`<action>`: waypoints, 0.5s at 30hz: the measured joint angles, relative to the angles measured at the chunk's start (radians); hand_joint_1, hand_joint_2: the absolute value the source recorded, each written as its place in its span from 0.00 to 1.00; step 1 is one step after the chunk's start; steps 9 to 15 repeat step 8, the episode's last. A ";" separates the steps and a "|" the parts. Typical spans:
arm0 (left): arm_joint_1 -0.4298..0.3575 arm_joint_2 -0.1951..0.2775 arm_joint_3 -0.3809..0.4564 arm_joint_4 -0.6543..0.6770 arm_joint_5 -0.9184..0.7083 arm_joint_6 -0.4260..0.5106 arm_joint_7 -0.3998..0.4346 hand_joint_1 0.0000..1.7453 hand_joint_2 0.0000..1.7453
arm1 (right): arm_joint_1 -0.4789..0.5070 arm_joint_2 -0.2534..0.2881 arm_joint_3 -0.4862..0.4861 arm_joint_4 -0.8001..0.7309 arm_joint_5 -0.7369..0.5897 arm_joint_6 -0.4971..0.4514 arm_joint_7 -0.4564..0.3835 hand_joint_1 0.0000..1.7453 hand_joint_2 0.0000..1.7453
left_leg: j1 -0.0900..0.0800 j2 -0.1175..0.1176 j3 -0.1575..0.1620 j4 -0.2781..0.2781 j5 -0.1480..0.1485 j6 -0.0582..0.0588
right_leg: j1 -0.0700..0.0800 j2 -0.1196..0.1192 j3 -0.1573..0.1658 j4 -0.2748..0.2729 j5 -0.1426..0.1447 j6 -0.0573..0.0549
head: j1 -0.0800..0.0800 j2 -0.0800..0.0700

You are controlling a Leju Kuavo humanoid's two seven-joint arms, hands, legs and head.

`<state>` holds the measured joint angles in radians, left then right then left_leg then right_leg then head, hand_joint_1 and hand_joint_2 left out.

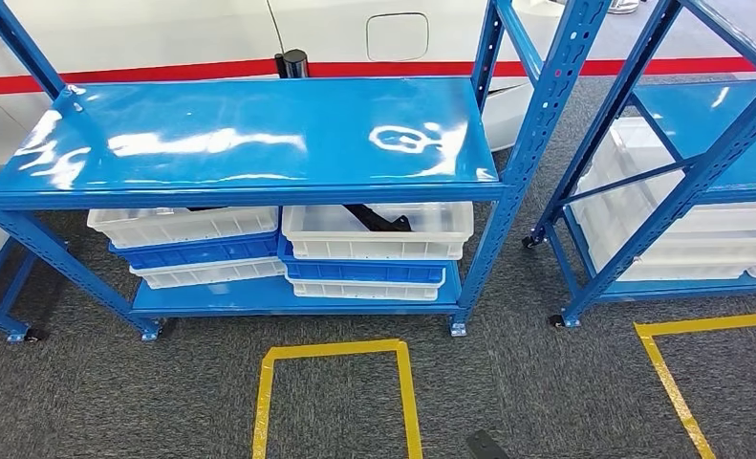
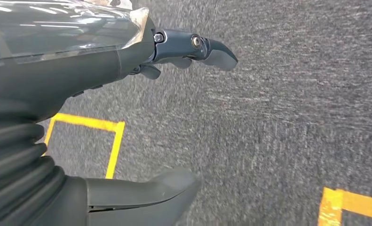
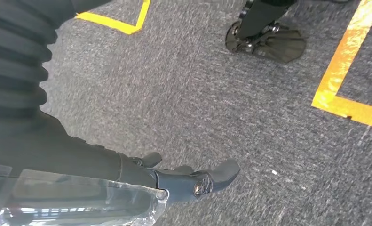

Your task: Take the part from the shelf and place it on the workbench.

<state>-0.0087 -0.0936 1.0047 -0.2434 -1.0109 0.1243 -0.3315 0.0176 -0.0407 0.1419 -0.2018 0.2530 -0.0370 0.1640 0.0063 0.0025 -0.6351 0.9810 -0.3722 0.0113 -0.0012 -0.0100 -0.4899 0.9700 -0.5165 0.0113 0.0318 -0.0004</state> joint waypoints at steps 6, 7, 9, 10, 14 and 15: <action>0.019 0.017 -0.135 -0.001 0.157 -0.018 0.050 0.00 0.00 | 0.014 0.006 -0.003 -0.003 -0.039 0.007 -0.025 0.00 0.00 | 0.000 0.000 0.000 0.000 0.000 0.000 | 0.000 0.000 0.000 0.000 0.000 0.000 | 0.000 0.000; 0.022 0.020 -0.159 -0.002 0.183 -0.021 0.059 0.00 0.00 | 0.017 0.007 -0.004 -0.005 -0.045 0.008 -0.029 0.00 0.00 | 0.000 0.000 0.000 0.000 0.000 0.000 | 0.000 0.000 0.000 0.000 0.000 0.000 | 0.000 0.000; 0.024 0.021 -0.171 -0.003 0.196 -0.023 0.063 0.00 0.00 | 0.018 0.008 -0.006 -0.006 -0.049 0.008 -0.031 0.00 0.00 | 0.000 0.000 0.000 0.000 0.000 0.000 | 0.000 0.000 0.000 0.000 0.000 0.000 | 0.000 0.000; 0.024 0.021 -0.171 -0.003 0.196 -0.023 0.063 0.00 0.00 | 0.018 0.008 -0.006 -0.006 -0.049 0.008 -0.031 0.00 0.00 | 0.000 0.000 0.000 0.000 0.000 0.000 | 0.000 0.000 0.000 0.000 0.000 0.000 | 0.000 0.000; 0.024 0.021 -0.171 -0.003 0.196 -0.023 0.063 0.00 0.00 | 0.018 0.008 -0.006 -0.006 -0.049 0.008 -0.031 0.00 0.00 | 0.000 0.000 0.000 0.000 0.000 0.000 | 0.000 0.000 0.000 0.000 0.000 0.000 | 0.000 0.000; 0.024 0.021 -0.171 -0.003 0.196 -0.023 0.063 0.00 0.00 | 0.018 0.008 -0.006 -0.006 -0.049 0.008 -0.031 0.00 0.00 | 0.000 0.000 0.000 0.000 0.000 0.000 | 0.000 0.000 0.000 0.000 0.000 0.000 | 0.000 0.000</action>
